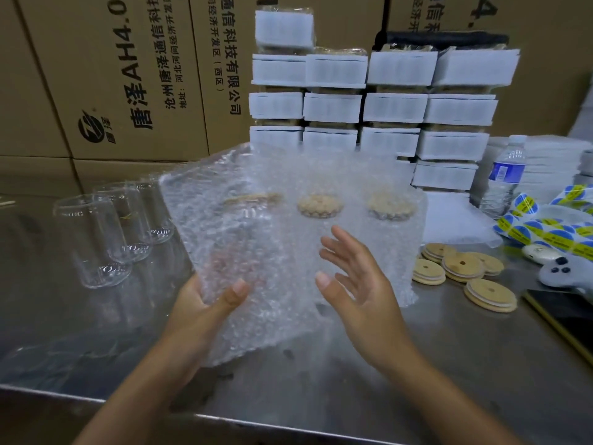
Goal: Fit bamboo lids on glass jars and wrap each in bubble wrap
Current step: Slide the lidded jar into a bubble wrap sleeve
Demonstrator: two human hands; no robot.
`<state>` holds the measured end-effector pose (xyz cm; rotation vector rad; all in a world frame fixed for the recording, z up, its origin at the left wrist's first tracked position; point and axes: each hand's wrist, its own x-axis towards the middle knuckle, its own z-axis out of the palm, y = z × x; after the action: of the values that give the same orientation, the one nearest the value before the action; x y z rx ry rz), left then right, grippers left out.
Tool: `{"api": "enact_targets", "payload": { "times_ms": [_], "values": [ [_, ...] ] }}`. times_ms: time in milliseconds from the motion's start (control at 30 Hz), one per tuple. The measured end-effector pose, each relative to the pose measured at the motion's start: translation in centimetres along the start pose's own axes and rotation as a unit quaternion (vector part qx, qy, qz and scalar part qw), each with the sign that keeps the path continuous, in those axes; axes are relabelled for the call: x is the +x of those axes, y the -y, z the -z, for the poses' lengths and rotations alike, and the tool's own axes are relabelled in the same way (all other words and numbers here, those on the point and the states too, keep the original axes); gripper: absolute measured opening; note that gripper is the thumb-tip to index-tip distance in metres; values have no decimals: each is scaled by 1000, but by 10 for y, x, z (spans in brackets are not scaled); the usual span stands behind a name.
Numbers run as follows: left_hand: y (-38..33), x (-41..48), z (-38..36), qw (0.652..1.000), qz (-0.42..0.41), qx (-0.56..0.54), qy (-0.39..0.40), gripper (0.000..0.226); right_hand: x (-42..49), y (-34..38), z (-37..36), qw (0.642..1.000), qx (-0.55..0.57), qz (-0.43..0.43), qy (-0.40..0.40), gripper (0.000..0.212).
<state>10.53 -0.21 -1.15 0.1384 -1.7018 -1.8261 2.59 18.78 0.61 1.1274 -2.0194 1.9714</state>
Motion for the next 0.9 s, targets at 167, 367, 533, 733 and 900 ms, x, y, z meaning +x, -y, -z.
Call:
{"api": "enact_targets", "payload": {
  "times_ms": [167,367,533,733,900],
  "values": [
    [-5,29,31,995,-37,82,-41,88,-6,-25,9,999,-31,-38,-14,51],
    [18,80,16,992,-53,98,-65,45,-10,-41,5,996,-70,-48,3,48],
    [32,113,6,992,-65,97,-51,42,-4,-44,5,996,-72,-45,-25,42],
    [43,133,-11,991,-72,109,-1,48,-2,-48,2,996,-76,-38,-39,39],
    [60,136,-15,988,-66,135,43,68,3,-49,2,995,-86,-26,-32,46]
  ]
}}
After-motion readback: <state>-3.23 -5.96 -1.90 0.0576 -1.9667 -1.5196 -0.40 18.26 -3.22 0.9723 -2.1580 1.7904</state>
